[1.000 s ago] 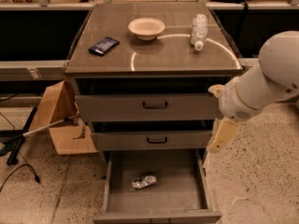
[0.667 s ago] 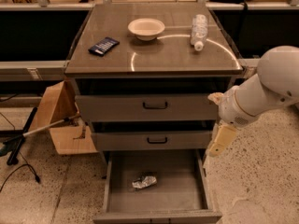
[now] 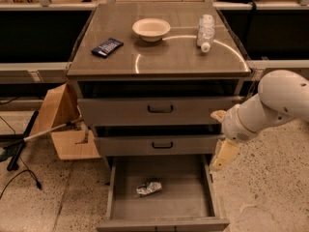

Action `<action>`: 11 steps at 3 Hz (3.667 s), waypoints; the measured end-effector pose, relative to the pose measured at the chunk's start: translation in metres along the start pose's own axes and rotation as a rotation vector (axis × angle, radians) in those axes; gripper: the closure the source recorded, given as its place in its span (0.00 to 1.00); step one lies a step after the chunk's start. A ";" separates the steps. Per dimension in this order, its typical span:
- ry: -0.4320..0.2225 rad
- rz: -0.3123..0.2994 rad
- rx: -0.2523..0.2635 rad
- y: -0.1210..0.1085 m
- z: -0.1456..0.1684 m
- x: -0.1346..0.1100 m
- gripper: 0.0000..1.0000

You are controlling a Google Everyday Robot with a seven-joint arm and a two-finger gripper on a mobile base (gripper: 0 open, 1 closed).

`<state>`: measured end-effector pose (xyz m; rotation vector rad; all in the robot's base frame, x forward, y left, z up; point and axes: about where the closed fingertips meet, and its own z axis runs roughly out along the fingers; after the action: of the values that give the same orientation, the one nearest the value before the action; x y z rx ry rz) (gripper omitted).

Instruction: Pick redbull can from bottom drawer and place on counter

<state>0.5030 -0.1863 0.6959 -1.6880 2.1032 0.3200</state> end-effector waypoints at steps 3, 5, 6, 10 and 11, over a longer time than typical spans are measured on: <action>0.026 0.047 -0.114 0.023 0.055 0.026 0.00; -0.004 0.036 -0.137 0.028 0.072 0.035 0.00; -0.033 0.011 -0.181 0.036 0.106 0.051 0.00; -0.017 0.012 -0.232 0.034 0.193 0.077 0.00; -0.035 0.028 -0.226 0.023 0.231 0.088 0.00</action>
Offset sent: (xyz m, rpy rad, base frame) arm -0.0189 0.0038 -0.0726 -0.0033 0.1403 -0.0036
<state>0.5070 -0.1584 0.4493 -1.7634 2.1334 0.6121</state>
